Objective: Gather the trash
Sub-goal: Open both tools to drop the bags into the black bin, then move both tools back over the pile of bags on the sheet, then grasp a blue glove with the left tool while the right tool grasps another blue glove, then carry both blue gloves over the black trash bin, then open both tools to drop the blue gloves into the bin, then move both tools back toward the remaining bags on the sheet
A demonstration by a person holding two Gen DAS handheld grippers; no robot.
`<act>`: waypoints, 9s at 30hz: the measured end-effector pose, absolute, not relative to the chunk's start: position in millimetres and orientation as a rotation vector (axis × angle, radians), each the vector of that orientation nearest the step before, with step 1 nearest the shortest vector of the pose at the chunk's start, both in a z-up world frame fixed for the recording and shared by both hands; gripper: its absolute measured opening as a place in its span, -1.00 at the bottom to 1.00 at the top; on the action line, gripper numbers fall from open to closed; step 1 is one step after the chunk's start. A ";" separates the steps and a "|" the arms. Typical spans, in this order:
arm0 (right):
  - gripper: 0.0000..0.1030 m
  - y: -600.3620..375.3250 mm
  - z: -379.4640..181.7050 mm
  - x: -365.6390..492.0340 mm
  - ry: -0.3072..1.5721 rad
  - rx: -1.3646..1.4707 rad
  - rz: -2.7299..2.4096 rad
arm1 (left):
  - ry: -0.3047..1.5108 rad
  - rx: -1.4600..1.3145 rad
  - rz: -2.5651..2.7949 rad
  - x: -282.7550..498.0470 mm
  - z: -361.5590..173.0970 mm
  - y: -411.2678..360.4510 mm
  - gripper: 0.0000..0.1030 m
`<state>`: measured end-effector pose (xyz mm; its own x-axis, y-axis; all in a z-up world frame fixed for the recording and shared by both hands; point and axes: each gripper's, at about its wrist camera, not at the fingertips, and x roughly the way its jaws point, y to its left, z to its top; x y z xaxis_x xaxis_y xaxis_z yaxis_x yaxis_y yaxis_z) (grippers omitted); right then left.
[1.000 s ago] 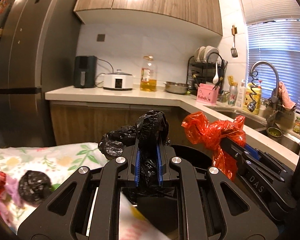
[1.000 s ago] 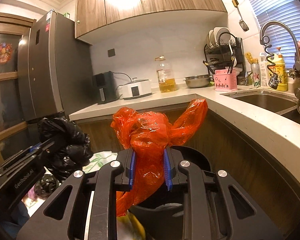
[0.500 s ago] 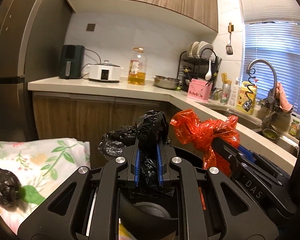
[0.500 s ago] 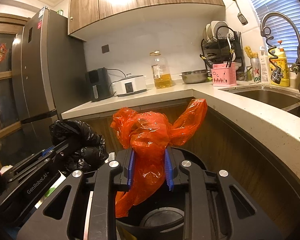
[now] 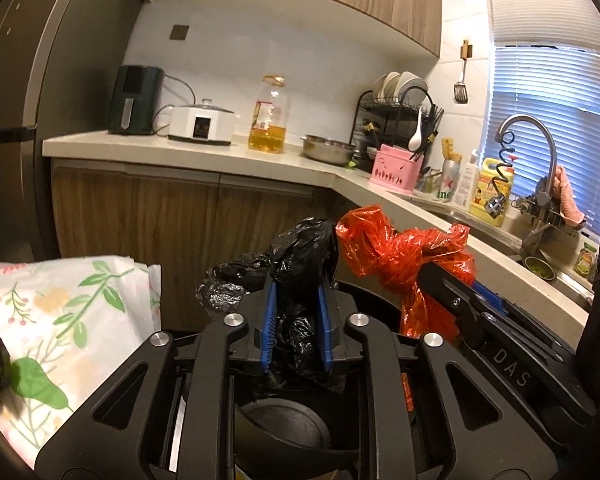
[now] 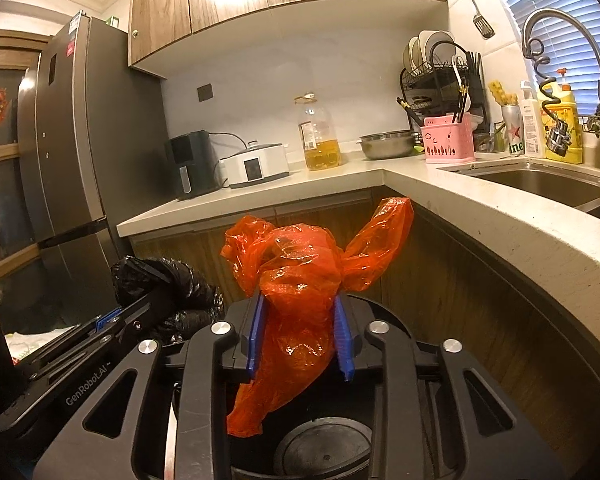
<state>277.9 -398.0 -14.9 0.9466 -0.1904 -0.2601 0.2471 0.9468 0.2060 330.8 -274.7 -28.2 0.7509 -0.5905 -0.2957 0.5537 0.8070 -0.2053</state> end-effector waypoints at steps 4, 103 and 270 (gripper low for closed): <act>-0.23 -402.0 -18.5 280.4 0.249 0.257 -0.228 | 0.375 -0.126 -0.631 334.8 -33.5 -273.2 -0.32; -0.66 29.0 -123.7 225.6 0.654 -0.032 0.575 | 0.342 -0.208 0.327 137.0 -49.6 149.1 0.80; 0.50 -365.0 8.3 197.6 0.162 0.184 -0.211 | 0.321 -0.086 -0.356 247.8 2.3 -207.8 0.88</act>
<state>197.6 -365.0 8.3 0.9649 -0.1923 -0.1786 0.2219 0.9612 0.1638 247.8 -207.8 2.3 0.8876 -0.3554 -0.2930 0.3283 0.9343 -0.1388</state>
